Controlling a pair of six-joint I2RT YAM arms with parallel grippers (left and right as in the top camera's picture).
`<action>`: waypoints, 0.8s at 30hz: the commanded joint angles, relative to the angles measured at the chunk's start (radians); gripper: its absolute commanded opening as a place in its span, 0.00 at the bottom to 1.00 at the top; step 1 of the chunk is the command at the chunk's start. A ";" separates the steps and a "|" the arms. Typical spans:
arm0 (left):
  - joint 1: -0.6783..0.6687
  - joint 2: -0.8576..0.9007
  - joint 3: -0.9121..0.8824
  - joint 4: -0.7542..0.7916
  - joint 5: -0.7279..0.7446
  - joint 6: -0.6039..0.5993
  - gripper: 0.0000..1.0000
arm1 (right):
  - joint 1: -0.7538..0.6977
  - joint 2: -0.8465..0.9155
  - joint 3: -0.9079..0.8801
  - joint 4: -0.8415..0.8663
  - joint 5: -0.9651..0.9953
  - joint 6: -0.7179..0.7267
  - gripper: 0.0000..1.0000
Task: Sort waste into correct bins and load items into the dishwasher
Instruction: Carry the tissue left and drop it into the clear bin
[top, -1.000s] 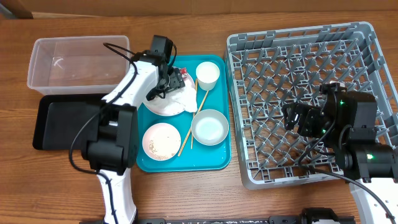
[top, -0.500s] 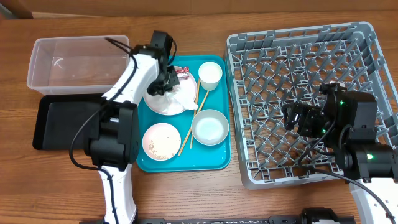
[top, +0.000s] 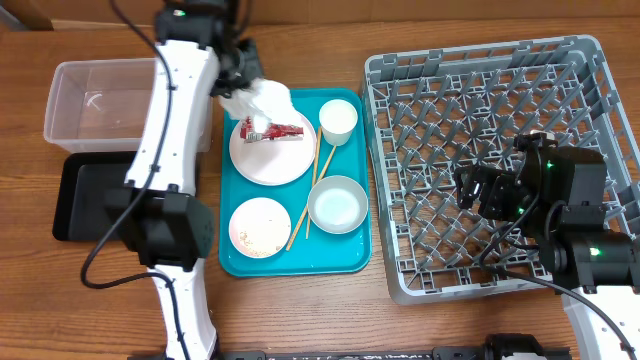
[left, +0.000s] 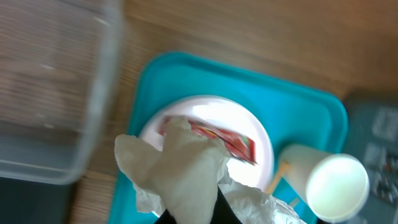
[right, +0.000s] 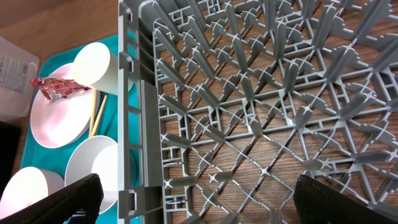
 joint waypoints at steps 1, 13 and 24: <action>0.093 -0.002 0.011 0.017 -0.003 0.023 0.04 | -0.005 -0.003 0.027 0.007 -0.006 -0.001 1.00; 0.253 0.063 -0.014 0.220 -0.012 -0.010 0.09 | -0.005 0.015 0.027 0.006 -0.006 0.000 1.00; 0.309 0.165 -0.013 0.256 -0.013 -0.023 1.00 | -0.005 0.050 0.027 0.034 -0.006 0.025 1.00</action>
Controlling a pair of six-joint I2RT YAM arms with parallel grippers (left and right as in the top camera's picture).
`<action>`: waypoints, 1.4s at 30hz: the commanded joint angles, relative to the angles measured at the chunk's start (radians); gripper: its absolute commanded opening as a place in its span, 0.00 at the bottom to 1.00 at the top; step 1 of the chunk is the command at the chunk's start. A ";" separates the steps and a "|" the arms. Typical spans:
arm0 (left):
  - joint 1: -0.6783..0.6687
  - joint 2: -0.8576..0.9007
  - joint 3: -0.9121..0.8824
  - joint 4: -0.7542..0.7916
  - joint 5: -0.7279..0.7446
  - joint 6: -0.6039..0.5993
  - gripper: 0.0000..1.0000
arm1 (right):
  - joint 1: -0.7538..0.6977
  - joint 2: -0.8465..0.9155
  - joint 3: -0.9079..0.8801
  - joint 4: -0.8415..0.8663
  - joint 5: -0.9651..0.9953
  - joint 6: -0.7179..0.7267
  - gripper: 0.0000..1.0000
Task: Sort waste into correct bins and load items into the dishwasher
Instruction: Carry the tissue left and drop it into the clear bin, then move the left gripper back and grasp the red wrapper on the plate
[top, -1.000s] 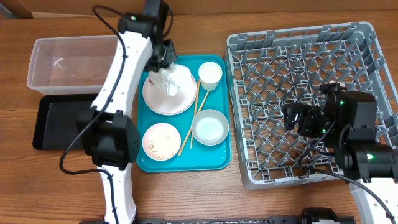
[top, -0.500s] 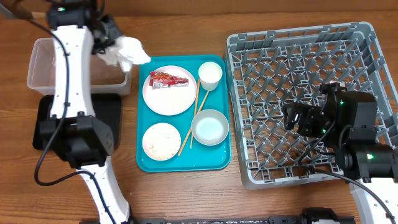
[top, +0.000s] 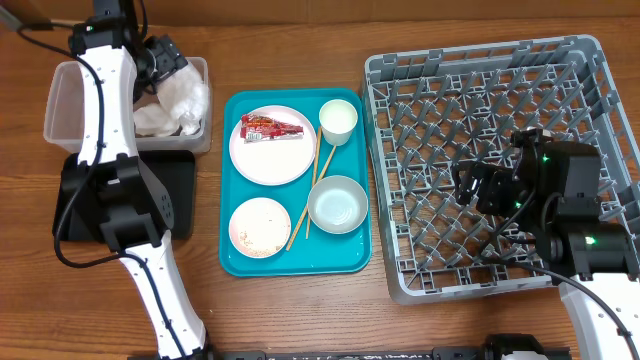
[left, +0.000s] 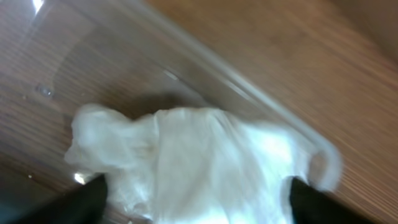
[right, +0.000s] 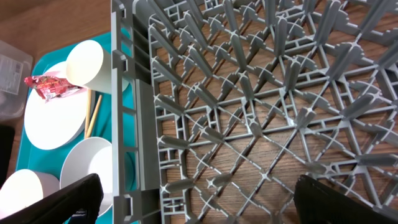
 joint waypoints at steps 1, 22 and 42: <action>0.010 -0.018 0.008 0.012 -0.012 0.032 1.00 | -0.005 0.006 0.027 0.016 -0.005 0.019 1.00; -0.323 -0.036 0.103 -0.245 0.068 0.085 0.80 | -0.005 0.009 0.027 0.027 -0.005 0.019 1.00; -0.382 -0.036 -0.266 -0.021 0.077 -0.085 0.70 | -0.005 0.009 0.027 0.027 -0.005 0.019 1.00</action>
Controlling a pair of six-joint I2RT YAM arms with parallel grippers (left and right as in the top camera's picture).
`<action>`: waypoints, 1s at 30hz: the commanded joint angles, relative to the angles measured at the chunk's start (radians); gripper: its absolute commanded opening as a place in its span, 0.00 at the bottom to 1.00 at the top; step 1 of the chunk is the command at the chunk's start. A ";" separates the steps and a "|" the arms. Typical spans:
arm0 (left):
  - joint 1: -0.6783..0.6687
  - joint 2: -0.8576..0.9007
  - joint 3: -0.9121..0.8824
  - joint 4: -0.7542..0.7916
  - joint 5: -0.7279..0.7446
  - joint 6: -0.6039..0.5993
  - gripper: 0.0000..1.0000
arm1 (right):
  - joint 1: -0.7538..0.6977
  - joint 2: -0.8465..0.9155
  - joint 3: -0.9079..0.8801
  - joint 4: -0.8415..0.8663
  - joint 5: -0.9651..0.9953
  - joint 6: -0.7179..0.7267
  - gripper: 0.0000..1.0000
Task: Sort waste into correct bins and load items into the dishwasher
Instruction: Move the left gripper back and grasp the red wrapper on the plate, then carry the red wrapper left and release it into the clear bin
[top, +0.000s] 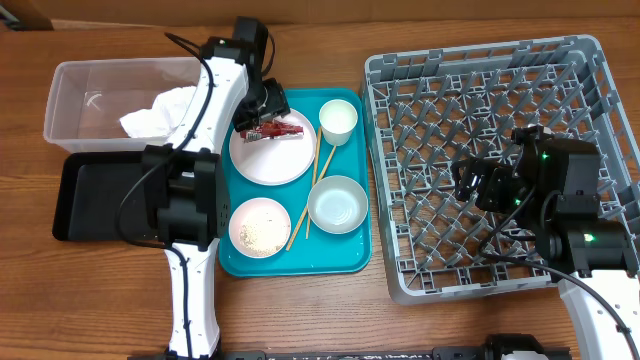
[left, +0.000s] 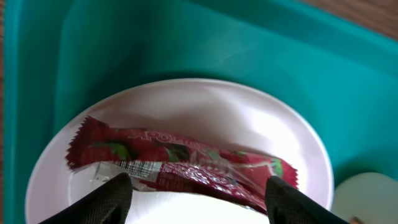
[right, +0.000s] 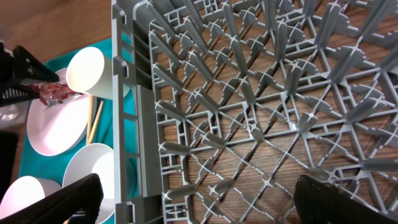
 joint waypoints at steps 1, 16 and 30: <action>-0.012 -0.035 -0.039 0.018 0.006 -0.027 0.70 | -0.005 -0.001 0.027 0.005 -0.005 0.002 1.00; -0.013 -0.035 -0.150 0.119 0.007 -0.026 0.07 | -0.005 -0.001 0.027 0.005 -0.005 0.002 1.00; 0.050 -0.042 0.457 -0.274 0.049 0.171 0.04 | -0.005 -0.001 0.027 0.010 -0.005 0.002 1.00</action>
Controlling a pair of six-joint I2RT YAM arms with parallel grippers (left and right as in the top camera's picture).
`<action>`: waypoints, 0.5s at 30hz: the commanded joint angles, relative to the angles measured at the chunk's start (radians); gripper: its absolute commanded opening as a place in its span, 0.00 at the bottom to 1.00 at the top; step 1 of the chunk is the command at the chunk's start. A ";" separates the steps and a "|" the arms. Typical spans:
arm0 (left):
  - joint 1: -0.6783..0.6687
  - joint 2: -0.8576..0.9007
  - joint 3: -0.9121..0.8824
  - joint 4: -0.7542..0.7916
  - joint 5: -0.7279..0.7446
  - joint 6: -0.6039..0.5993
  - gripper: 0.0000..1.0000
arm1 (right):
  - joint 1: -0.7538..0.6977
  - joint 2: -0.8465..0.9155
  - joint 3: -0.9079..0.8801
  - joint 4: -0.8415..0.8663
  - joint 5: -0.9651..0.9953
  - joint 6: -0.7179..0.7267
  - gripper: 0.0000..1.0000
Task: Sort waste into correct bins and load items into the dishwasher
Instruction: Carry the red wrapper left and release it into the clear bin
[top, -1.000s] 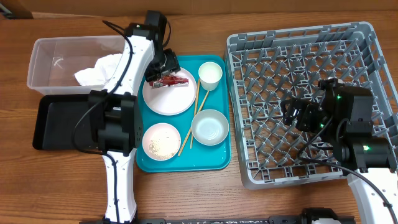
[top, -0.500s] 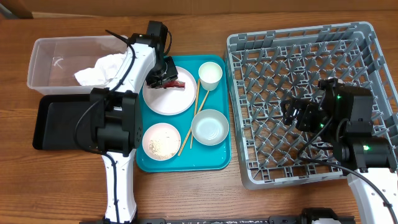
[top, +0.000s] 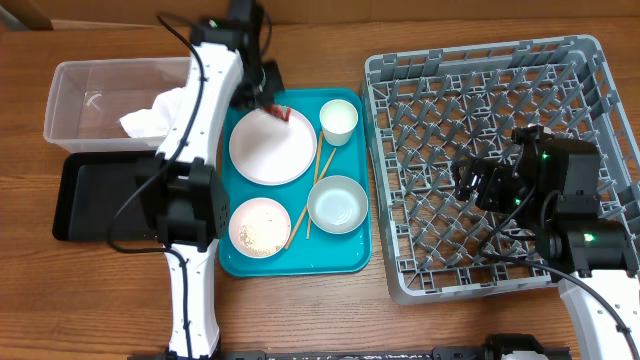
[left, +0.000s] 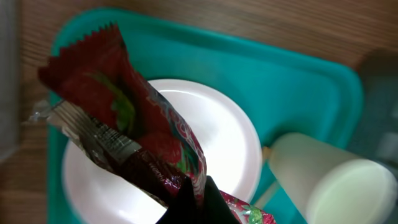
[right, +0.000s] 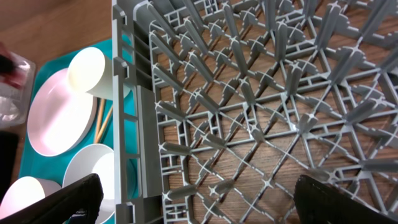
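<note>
My left gripper is shut on a red strawberry snack wrapper, which hangs lifted above the large white plate; the plate is bare. From overhead the wrapper shows by the tray's back left corner under the left gripper. The teal tray also holds a paper cup, a white bowl, a small dirty plate and chopsticks. Over the grey dish rack, my right gripper stands open and holds nothing.
A clear plastic bin at the back left holds a crumpled white tissue. A black bin lies in front of it. The rack fills the right side, with bare wood between the tray and the front edge.
My left gripper was open around the red wrapper lying on the large plate. Now it is shut on the wrapper and holds it up off the plate. The right arm has not moved.
My left gripper first held a white tissue above the large plate, where the wrapper lay. Then it was over the clear bin with the tissue. Later the tissue lay in the bin and the gripper straddled the wrapper. Now the wrapper is lifted.
</note>
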 joint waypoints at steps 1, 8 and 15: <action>0.057 -0.033 0.177 -0.067 -0.006 0.084 0.04 | -0.005 -0.002 0.026 0.008 -0.005 0.002 1.00; 0.224 -0.019 0.219 -0.074 -0.059 0.082 0.04 | -0.005 -0.002 0.026 0.010 -0.005 0.002 1.00; 0.326 0.047 0.193 -0.023 -0.056 0.082 0.52 | -0.005 -0.002 0.026 0.009 -0.005 0.002 1.00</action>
